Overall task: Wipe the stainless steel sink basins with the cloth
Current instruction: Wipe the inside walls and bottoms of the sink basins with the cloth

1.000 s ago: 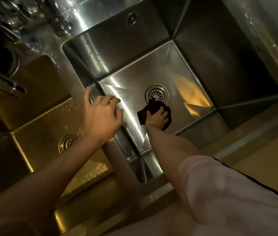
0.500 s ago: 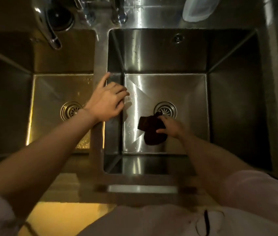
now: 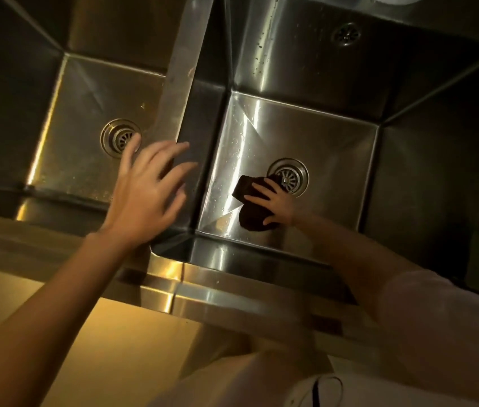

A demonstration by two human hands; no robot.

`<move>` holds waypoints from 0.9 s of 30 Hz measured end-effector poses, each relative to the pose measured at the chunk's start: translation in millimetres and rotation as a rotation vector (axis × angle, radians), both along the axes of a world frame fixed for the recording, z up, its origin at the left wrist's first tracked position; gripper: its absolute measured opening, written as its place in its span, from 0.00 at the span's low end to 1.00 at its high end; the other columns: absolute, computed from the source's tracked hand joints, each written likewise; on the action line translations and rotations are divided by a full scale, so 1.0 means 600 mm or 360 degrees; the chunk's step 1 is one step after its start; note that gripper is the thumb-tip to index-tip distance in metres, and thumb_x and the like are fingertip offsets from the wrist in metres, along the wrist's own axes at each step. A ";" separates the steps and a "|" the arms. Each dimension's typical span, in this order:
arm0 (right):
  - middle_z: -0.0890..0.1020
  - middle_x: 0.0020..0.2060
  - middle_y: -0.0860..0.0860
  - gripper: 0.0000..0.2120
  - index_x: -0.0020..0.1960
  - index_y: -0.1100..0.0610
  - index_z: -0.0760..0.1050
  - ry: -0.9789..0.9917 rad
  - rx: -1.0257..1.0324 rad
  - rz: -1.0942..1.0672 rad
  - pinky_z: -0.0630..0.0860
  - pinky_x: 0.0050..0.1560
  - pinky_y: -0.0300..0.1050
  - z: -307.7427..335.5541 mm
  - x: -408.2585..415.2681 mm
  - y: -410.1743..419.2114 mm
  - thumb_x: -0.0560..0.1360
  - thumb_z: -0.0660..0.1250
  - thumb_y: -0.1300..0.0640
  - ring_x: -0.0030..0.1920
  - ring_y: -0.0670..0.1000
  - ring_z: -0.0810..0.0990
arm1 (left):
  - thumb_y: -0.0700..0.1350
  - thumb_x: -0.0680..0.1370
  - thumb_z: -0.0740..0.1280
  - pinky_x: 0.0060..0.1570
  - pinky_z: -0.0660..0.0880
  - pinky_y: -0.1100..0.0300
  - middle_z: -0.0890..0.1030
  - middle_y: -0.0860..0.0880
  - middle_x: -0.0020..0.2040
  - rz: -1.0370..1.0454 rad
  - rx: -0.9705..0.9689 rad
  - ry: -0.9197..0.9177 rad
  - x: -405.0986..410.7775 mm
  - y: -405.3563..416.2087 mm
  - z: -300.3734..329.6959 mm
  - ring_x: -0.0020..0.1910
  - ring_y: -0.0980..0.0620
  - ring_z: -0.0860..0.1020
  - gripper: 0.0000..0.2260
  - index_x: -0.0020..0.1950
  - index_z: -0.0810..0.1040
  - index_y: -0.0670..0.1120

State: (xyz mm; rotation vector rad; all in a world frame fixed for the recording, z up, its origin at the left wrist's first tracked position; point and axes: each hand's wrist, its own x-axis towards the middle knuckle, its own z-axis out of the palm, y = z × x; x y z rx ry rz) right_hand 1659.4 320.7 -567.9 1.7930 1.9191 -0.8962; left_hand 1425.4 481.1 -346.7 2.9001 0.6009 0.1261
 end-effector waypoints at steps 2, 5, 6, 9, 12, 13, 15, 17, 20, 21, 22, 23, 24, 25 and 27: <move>0.47 0.78 0.54 0.40 0.78 0.46 0.46 -0.0004 0.0046 -0.0019 0.49 0.76 0.60 -0.015 -0.001 -0.003 0.74 0.66 0.44 0.77 0.63 0.42 | 0.45 0.76 0.61 0.71 0.54 0.36 0.72 0.41 0.69 0.0028 0.0000 0.0022 -0.023 -0.006 -0.007 0.70 0.42 0.67 0.17 0.63 0.77 0.42; 0.49 0.78 0.55 0.39 0.77 0.47 0.48 -0.0023 0.0136 -0.0041 0.47 0.76 0.59 -0.035 -0.007 -0.009 0.74 0.67 0.44 0.77 0.63 0.43 | 0.46 0.77 0.60 0.72 0.54 0.37 0.68 0.41 0.72 0.0093 0.0002 0.0110 -0.045 -0.011 -0.015 0.73 0.42 0.63 0.19 0.67 0.73 0.42; 0.50 0.78 0.56 0.39 0.77 0.47 0.49 -0.0008 0.0158 -0.0041 0.46 0.76 0.59 -0.039 -0.010 -0.011 0.74 0.67 0.45 0.77 0.63 0.43 | 0.47 0.77 0.59 0.72 0.54 0.38 0.67 0.40 0.73 0.0123 -0.0003 0.0137 -0.048 -0.014 -0.015 0.73 0.42 0.62 0.20 0.68 0.72 0.42; 0.51 0.78 0.56 0.38 0.78 0.49 0.49 0.0053 0.0202 -0.0035 0.45 0.76 0.59 -0.044 -0.019 -0.011 0.74 0.66 0.45 0.77 0.63 0.43 | 0.48 0.78 0.58 0.72 0.55 0.39 0.65 0.40 0.74 0.0206 -0.0028 0.0176 -0.054 -0.025 -0.010 0.74 0.42 0.60 0.22 0.70 0.69 0.41; 0.50 0.78 0.55 0.38 0.78 0.49 0.48 0.0076 0.0199 0.0054 0.46 0.77 0.59 -0.042 -0.037 0.005 0.75 0.64 0.45 0.77 0.63 0.43 | 0.48 0.79 0.57 0.72 0.56 0.39 0.65 0.40 0.74 0.0265 -0.0055 0.0197 -0.058 -0.037 -0.007 0.73 0.41 0.61 0.22 0.71 0.69 0.41; 0.50 0.78 0.54 0.37 0.78 0.49 0.49 0.0098 0.0199 0.0108 0.46 0.77 0.59 -0.040 -0.049 0.016 0.75 0.64 0.45 0.77 0.63 0.43 | 0.49 0.79 0.56 0.72 0.56 0.39 0.65 0.40 0.74 0.0280 -0.0060 0.0206 -0.058 -0.041 -0.007 0.74 0.42 0.61 0.22 0.71 0.69 0.42; 0.52 0.77 0.55 0.36 0.78 0.50 0.50 0.0174 0.0243 0.0254 0.44 0.76 0.57 -0.040 -0.084 0.046 0.76 0.64 0.45 0.77 0.62 0.45 | 0.48 0.79 0.56 0.73 0.55 0.40 0.65 0.40 0.74 0.0303 -0.0060 0.0202 -0.057 -0.049 -0.010 0.74 0.42 0.61 0.21 0.71 0.69 0.42; 0.55 0.77 0.55 0.35 0.77 0.50 0.54 0.0263 0.0293 0.0333 0.41 0.76 0.53 -0.039 -0.117 0.079 0.75 0.65 0.46 0.77 0.61 0.47 | 0.48 0.80 0.56 0.73 0.54 0.41 0.66 0.40 0.73 0.0345 -0.0059 0.0181 -0.053 -0.058 -0.014 0.74 0.42 0.61 0.21 0.71 0.69 0.42; 0.58 0.76 0.52 0.35 0.75 0.50 0.57 0.0345 0.0311 0.0213 0.46 0.76 0.51 -0.041 -0.129 0.109 0.73 0.68 0.48 0.77 0.59 0.48 | 0.48 0.80 0.57 0.72 0.55 0.41 0.66 0.39 0.73 0.0438 -0.0075 0.0128 -0.045 -0.071 -0.018 0.73 0.41 0.62 0.21 0.71 0.69 0.41; 0.59 0.75 0.51 0.35 0.75 0.50 0.58 0.0357 0.0324 0.0181 0.48 0.77 0.51 -0.042 -0.123 0.113 0.73 0.68 0.48 0.77 0.59 0.49 | 0.47 0.80 0.57 0.72 0.56 0.41 0.66 0.39 0.73 0.0466 -0.0084 0.0110 -0.042 -0.074 -0.019 0.73 0.41 0.62 0.21 0.71 0.69 0.41; 0.59 0.75 0.51 0.35 0.75 0.51 0.58 0.0364 0.0348 0.0156 0.49 0.77 0.51 -0.043 -0.113 0.114 0.73 0.68 0.48 0.77 0.58 0.49 | 0.47 0.80 0.57 0.72 0.56 0.41 0.66 0.39 0.73 0.0487 -0.0088 0.0093 -0.039 -0.077 -0.019 0.73 0.41 0.62 0.21 0.71 0.69 0.41; 0.59 0.75 0.51 0.35 0.75 0.51 0.59 0.0363 0.0380 0.0110 0.50 0.77 0.51 -0.044 -0.100 0.117 0.73 0.68 0.48 0.77 0.58 0.49 | 0.47 0.80 0.57 0.72 0.56 0.41 0.66 0.39 0.73 0.0500 -0.0085 0.0076 -0.038 -0.079 -0.020 0.73 0.41 0.63 0.21 0.70 0.69 0.41; 0.59 0.75 0.51 0.34 0.75 0.51 0.59 0.0359 0.0421 0.0028 0.50 0.77 0.51 -0.044 -0.085 0.120 0.73 0.68 0.48 0.77 0.58 0.49 | 0.47 0.80 0.57 0.72 0.56 0.41 0.67 0.39 0.73 0.0510 -0.0077 0.0061 -0.036 -0.081 -0.022 0.73 0.41 0.63 0.21 0.70 0.70 0.41; 0.59 0.75 0.51 0.34 0.75 0.51 0.59 0.0357 0.0460 -0.0082 0.51 0.77 0.51 -0.043 -0.069 0.126 0.72 0.69 0.48 0.77 0.58 0.50 | 0.47 0.80 0.57 0.72 0.56 0.40 0.67 0.39 0.73 0.0521 -0.0071 0.0048 -0.036 -0.082 -0.024 0.73 0.41 0.63 0.21 0.70 0.70 0.40; 0.59 0.75 0.51 0.34 0.75 0.51 0.60 0.0350 0.0502 -0.0331 0.52 0.77 0.53 -0.042 -0.037 0.143 0.72 0.70 0.49 0.76 0.58 0.50 | 0.47 0.80 0.57 0.72 0.56 0.40 0.66 0.40 0.73 0.0550 -0.0060 0.0022 -0.036 -0.086 -0.028 0.73 0.41 0.62 0.21 0.70 0.70 0.40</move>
